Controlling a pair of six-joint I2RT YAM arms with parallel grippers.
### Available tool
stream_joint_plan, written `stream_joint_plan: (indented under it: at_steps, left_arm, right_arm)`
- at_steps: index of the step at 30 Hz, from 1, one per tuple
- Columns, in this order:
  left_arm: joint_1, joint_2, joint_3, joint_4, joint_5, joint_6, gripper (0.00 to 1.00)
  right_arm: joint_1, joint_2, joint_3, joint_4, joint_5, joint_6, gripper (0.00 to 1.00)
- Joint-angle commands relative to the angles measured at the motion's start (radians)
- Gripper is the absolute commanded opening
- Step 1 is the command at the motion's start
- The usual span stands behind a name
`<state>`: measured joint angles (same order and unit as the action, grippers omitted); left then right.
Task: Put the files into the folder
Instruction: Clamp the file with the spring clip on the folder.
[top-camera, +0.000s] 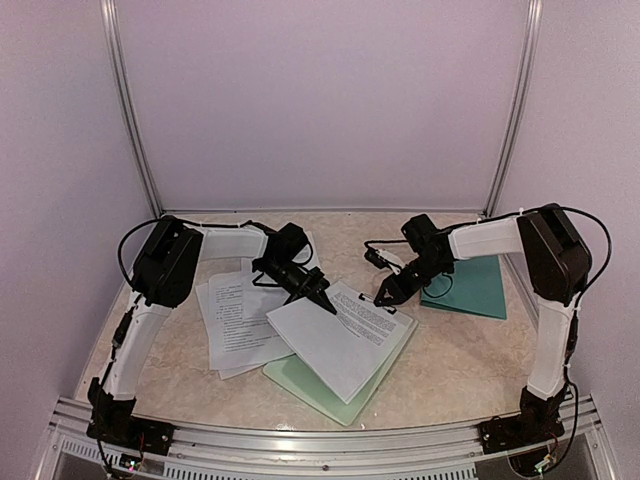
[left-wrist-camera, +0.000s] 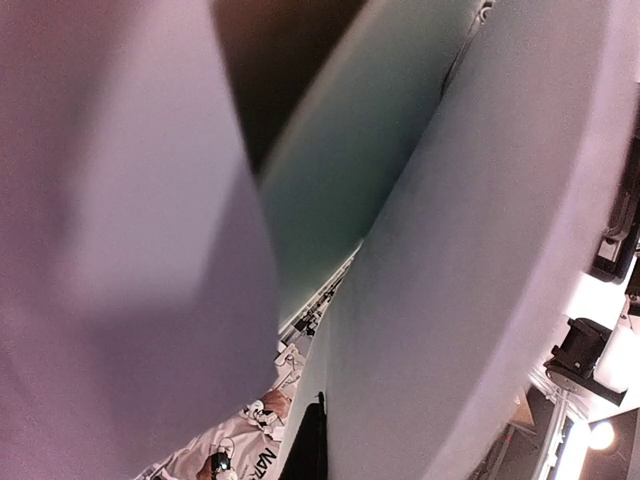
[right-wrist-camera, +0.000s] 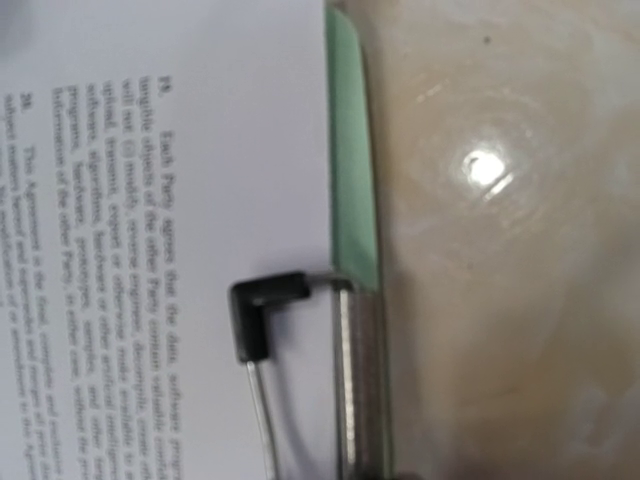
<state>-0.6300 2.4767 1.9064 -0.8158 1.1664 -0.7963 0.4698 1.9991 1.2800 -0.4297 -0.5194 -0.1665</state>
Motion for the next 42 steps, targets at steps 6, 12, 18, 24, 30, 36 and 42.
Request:
stream_joint_plan:
  at_steps: [6,12,18,24,30,36,42]
  left_arm:
    - [-0.007,0.030,0.010,-0.012,-0.015,-0.002,0.00]
    - [-0.004,0.031,0.009,-0.020,-0.020,0.007,0.04]
    - [0.000,0.034,0.012,-0.021,-0.024,0.008,0.08]
    - [-0.003,0.032,0.007,-0.022,-0.027,0.007,0.08]
    - [-0.008,0.026,-0.003,-0.021,-0.032,0.007,0.14]
    - [-0.007,-0.002,-0.023,-0.051,-0.078,0.041,0.29]
    - [0.001,-0.072,-0.099,-0.059,-0.150,0.071,0.40]
  right_arm:
    - [0.010,0.023,0.024,-0.022,-0.013,0.001,0.00]
    - [0.010,0.025,0.026,-0.023,-0.008,0.003,0.00]
    - [0.012,0.030,0.032,-0.034,-0.007,0.002,0.12]
    - [0.012,0.034,0.031,-0.034,0.005,0.006,0.25]
    - [0.012,0.028,0.036,-0.037,0.015,0.009,0.47]
    - [0.012,0.017,0.040,-0.030,0.024,0.017,0.51]
    - [0.027,0.015,0.026,-0.042,0.068,0.004,0.53]
